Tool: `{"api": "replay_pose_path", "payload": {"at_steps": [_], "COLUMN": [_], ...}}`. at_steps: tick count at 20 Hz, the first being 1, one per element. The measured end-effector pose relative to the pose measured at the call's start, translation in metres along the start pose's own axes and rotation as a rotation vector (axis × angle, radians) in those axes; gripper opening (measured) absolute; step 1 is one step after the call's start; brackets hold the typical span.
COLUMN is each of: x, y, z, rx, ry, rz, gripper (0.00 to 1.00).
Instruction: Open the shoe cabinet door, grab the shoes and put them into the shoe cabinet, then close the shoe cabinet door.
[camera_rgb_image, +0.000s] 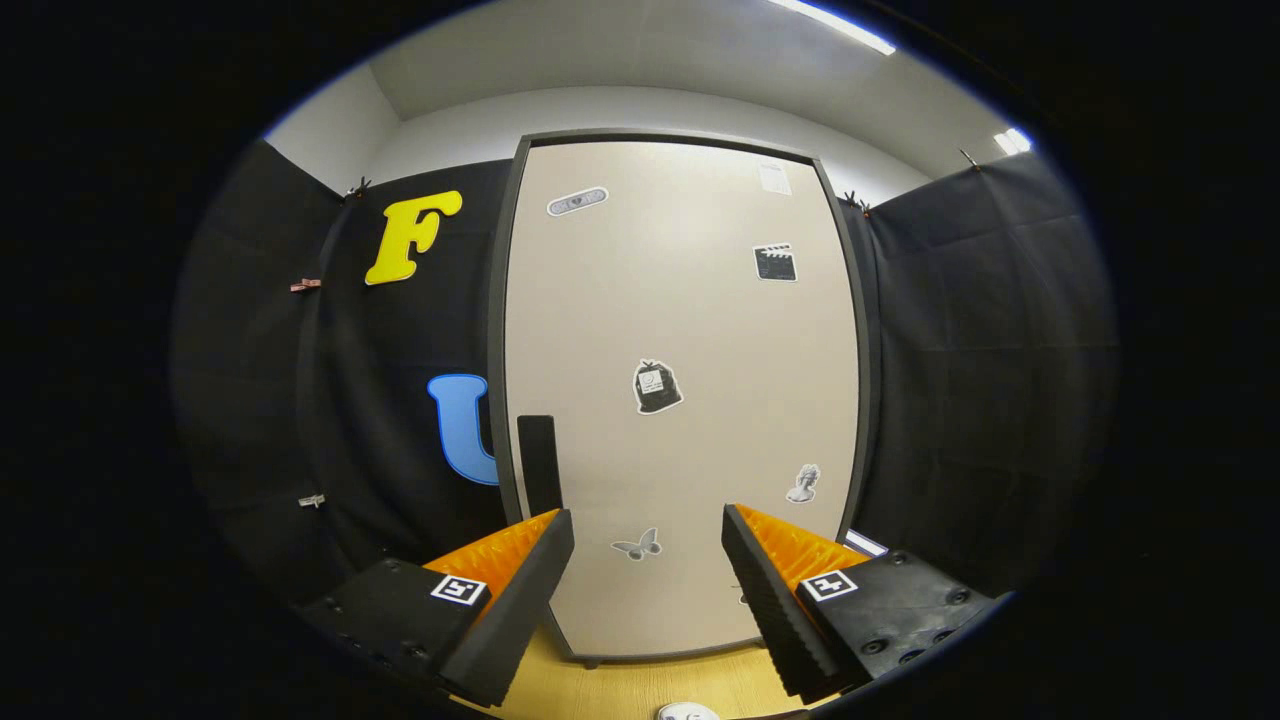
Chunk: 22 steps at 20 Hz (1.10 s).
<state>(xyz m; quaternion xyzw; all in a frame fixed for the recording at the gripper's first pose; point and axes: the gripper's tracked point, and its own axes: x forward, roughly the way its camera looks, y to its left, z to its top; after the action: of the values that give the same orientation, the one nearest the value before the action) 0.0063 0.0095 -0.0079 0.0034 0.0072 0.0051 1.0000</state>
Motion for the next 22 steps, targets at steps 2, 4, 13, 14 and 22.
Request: {"api": "replay_pose_path", "payload": {"at_steps": [2, 4, 13, 14, 22], "x": [0.004, 0.009, 0.055, 0.063, 0.108], "y": [0.005, 0.013, 0.059, 0.063, 0.072], "z": [-0.003, -0.008, -0.033, -0.036, -0.043], "rx": [0.01, 0.014, 0.015, 0.015, 0.02], "ry": [0.006, 0.018, 0.062, 0.067, 0.07], "rz": [0.004, 0.011, 0.049, 0.052, 0.03], "gripper": [0.98, 0.98, 0.98, 0.98, 0.91]}}
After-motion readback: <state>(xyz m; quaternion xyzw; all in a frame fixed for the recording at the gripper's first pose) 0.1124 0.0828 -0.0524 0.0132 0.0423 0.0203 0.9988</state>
